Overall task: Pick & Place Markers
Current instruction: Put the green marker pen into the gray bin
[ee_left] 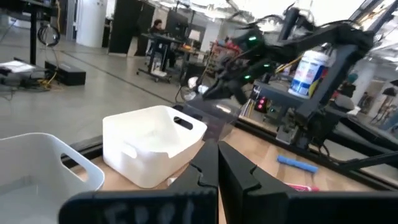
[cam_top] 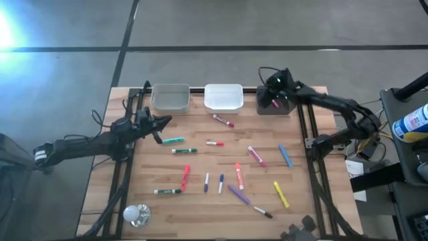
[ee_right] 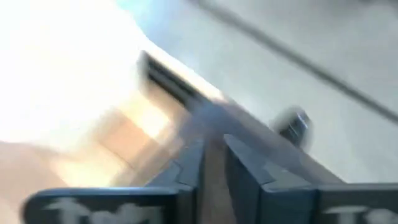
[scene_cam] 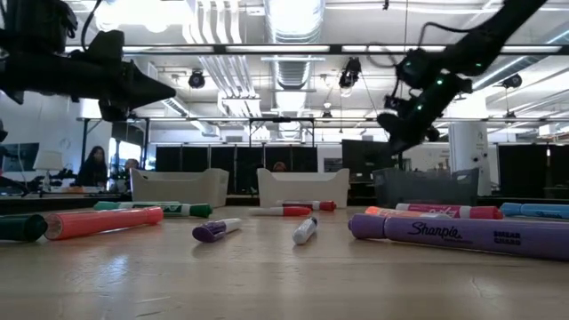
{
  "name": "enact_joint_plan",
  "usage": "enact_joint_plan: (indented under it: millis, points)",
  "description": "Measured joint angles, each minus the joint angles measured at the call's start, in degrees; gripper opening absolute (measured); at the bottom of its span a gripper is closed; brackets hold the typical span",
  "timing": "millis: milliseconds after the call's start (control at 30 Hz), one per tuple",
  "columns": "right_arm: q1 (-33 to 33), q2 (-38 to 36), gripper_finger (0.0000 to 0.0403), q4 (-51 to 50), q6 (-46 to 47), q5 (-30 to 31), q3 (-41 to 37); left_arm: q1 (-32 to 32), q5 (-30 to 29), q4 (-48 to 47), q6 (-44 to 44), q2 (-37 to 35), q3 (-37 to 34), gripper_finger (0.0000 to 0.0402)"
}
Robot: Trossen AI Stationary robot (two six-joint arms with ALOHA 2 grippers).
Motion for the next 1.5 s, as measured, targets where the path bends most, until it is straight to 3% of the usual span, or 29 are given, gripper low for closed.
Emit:
enact_joint_plan:
  millis: [67, 233, 400, 567, 733, 1033, 1500]
  points:
    - [0.0, -2.4, 0.0017, 10.6, 0.7, -5.6, -5.5, -0.5, 0.7, -0.1, 0.0, 2.4, 1.3, 0.0]
    - [0.0, -7.1, 0.0012, 33.7, 1.8, -19.1, -16.1, -2.1, 1.8, -3.6, -0.2, 9.0, 5.6, 0.0]
    - [0.0, -9.9, 0.0013, 43.4, 2.5, -20.8, -21.4, -2.7, 2.2, -14.2, -2.8, 16.8, 12.0, 0.0]
    - [0.0, -11.5, 0.0013, 44.3, 0.6, -21.0, -23.4, -3.0, 2.2, -27.5, -6.8, 25.8, 20.8, 0.0014]
    - [0.0, -12.4, 0.0013, 44.3, 0.5, -20.9, -24.0, -5.4, 2.4, -39.5, -7.3, 34.7, 30.7, 0.0056]
    - [0.0, -12.6, 0.0013, 44.4, 0.0, -21.0, -24.5, -12.2, 4.3, -48.5, -4.3, 49.1, 43.9, 0.0122]
    - [0.0, -13.0, 0.0013, 44.4, -2.0, -21.0, -27.0, -15.5, 5.0, -52.2, -1.8, 61.1, 46.5, 0.0126]
